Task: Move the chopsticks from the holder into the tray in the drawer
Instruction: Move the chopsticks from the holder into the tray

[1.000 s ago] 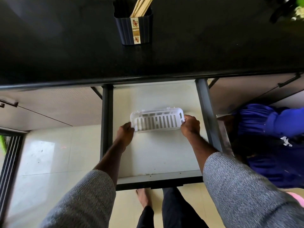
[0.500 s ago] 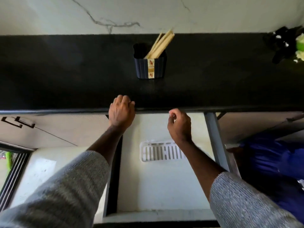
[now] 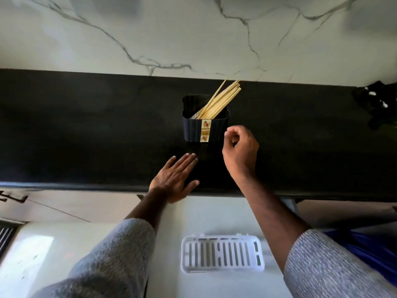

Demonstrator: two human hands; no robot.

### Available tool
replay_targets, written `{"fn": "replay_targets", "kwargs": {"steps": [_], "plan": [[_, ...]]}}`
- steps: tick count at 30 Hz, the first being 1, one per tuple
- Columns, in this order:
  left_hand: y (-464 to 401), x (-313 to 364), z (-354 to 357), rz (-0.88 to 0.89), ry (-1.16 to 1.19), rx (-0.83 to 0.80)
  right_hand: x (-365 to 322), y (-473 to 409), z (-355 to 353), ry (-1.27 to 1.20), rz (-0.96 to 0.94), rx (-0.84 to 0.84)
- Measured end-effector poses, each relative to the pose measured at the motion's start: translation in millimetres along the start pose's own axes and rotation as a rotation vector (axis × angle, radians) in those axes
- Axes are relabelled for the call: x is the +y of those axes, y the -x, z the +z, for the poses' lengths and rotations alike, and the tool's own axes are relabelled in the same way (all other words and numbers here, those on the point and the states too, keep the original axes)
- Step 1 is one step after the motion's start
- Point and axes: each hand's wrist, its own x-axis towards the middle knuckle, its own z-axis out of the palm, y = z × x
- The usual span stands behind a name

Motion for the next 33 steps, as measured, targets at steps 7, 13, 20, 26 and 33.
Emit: {"fn": "replay_targets", "kwargs": {"steps": [7,13,20,26,33], "plan": [[-3,-5,-6,0.032,0.035,-0.039,4,-67,26,-0.079,0.416,0.001],[-1,-4,-3,0.027,0.058,0.025,1,-99,44,-0.151,0.587,-0.005],[-2,-4,-3,0.016,0.089,0.048,-1,-120,66,-0.159,0.699,-0.027],[-2,-5,-4,0.019,0.097,0.057,-7,-125,68,-0.23,0.749,-0.021],[-1,-4,-5,0.011,0.082,0.047,-13,-125,58,-0.203,0.678,-0.003]]}}
